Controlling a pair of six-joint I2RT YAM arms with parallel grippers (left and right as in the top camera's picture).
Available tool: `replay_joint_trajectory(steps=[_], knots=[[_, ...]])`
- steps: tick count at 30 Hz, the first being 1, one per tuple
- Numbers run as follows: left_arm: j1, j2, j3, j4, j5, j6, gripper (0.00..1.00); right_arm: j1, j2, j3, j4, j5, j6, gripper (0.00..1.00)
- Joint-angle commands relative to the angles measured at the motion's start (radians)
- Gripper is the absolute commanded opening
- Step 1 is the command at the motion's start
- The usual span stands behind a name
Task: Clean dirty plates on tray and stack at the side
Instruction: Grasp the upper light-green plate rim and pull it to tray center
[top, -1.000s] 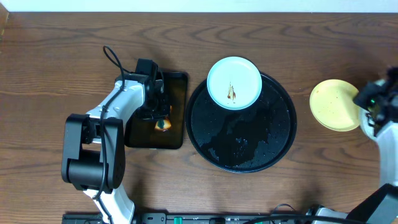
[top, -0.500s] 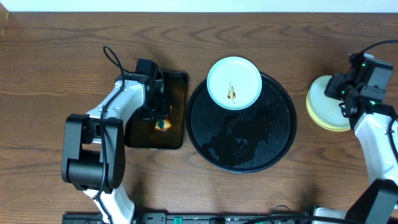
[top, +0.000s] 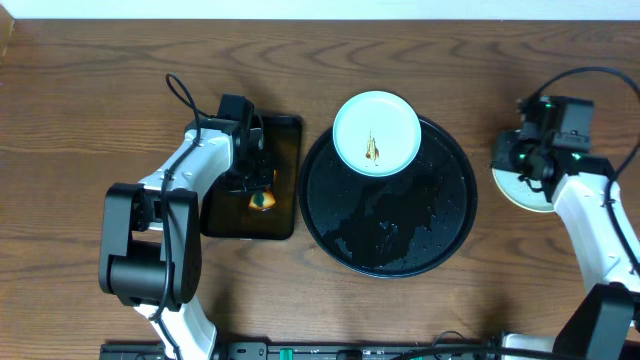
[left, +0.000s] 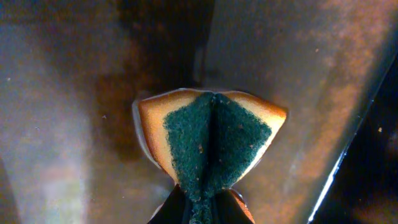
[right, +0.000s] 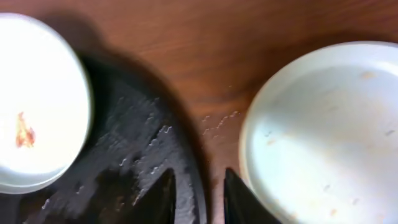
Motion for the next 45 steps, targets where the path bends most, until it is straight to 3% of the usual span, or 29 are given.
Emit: replay_joint_trajectory(steps=[1, 5, 13, 29, 36, 38, 40, 42, 45], knots=[[-0.001, 0.008, -0.013, -0.016, 0.006, 0.013, 0.08, 0.061, -0.026, 0.113, -0.064, -0.026, -0.021, 0.29], [-0.001, 0.008, -0.013, -0.01, 0.006, 0.013, 0.08, 0.161, -0.026, 0.249, -0.188, -0.087, -0.087, 0.36], [-0.001, 0.008, -0.013, -0.01, 0.006, 0.013, 0.08, 0.249, 0.047, 0.257, -0.109, -0.113, -0.021, 0.49], [-0.001, 0.008, -0.013, -0.01, 0.006, 0.013, 0.08, 0.254, 0.433, 0.257, 0.115, -0.072, 0.158, 0.45], [-0.001, 0.008, -0.013, -0.01, 0.006, 0.013, 0.08, 0.264, 0.518, 0.257, 0.127, -0.076, 0.198, 0.36], [-0.001, 0.008, -0.013, -0.01, 0.006, 0.013, 0.08, 0.275, 0.538, 0.257, 0.124, -0.076, 0.207, 0.17], [-0.001, 0.008, -0.013, -0.01, 0.006, 0.013, 0.08, 0.282, 0.541, 0.257, 0.117, -0.077, 0.216, 0.07], [-0.001, 0.008, -0.013, -0.01, 0.006, 0.013, 0.08, 0.29, 0.541, 0.257, 0.107, -0.077, 0.216, 0.01], [-0.001, 0.008, -0.013, -0.01, 0.006, 0.013, 0.08, 0.292, 0.541, 0.257, 0.077, -0.076, 0.216, 0.01]])
